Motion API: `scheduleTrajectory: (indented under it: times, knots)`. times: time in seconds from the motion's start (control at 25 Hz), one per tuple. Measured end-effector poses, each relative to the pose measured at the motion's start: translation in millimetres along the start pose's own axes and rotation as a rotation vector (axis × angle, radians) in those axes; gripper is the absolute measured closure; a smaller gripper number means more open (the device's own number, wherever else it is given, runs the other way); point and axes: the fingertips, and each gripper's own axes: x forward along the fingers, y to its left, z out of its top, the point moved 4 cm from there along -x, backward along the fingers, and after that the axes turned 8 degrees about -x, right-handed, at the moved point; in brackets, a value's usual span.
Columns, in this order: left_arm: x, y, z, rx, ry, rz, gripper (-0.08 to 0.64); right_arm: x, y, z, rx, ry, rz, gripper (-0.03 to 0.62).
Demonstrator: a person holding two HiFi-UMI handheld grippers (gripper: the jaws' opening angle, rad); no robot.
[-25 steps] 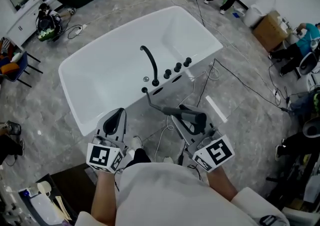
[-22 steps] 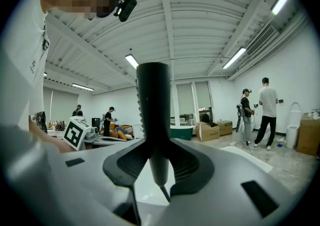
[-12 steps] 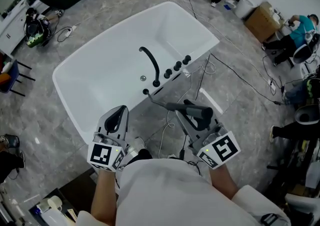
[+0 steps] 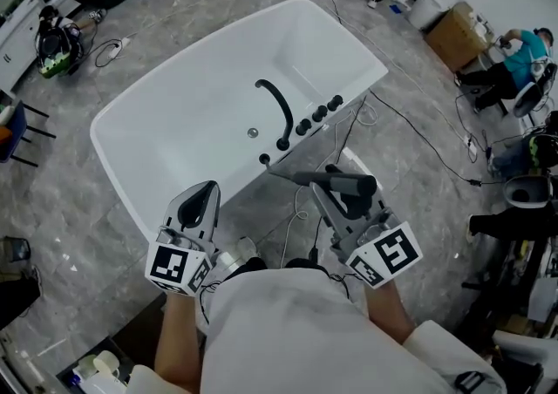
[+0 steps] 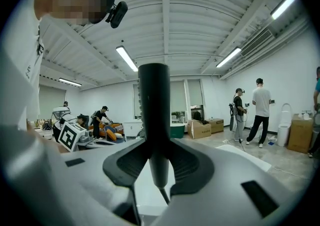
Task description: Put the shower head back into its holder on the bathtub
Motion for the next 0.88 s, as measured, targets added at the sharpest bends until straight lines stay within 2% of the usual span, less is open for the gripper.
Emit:
scheduleTrajectory:
  times: [0.28,0.6,0.88]
  knots:
    - [4.3,17.8,0.7,0.014,0.007,-0.011,0.549,18.8,2.2,-0.2,0.004,0.022,-0.024,0.449]
    - [13.3,15.8,6.8,0.010,0.003,-0.040,0.549,29.4,0.5,3.3,0.007,0.018,-0.020,0.449]
    - [25.7,12.8,9.3,0.018,0.005,-0.032,0.549,34.2,-14.6,2.2,0.015,0.005,-0.008,0.449]
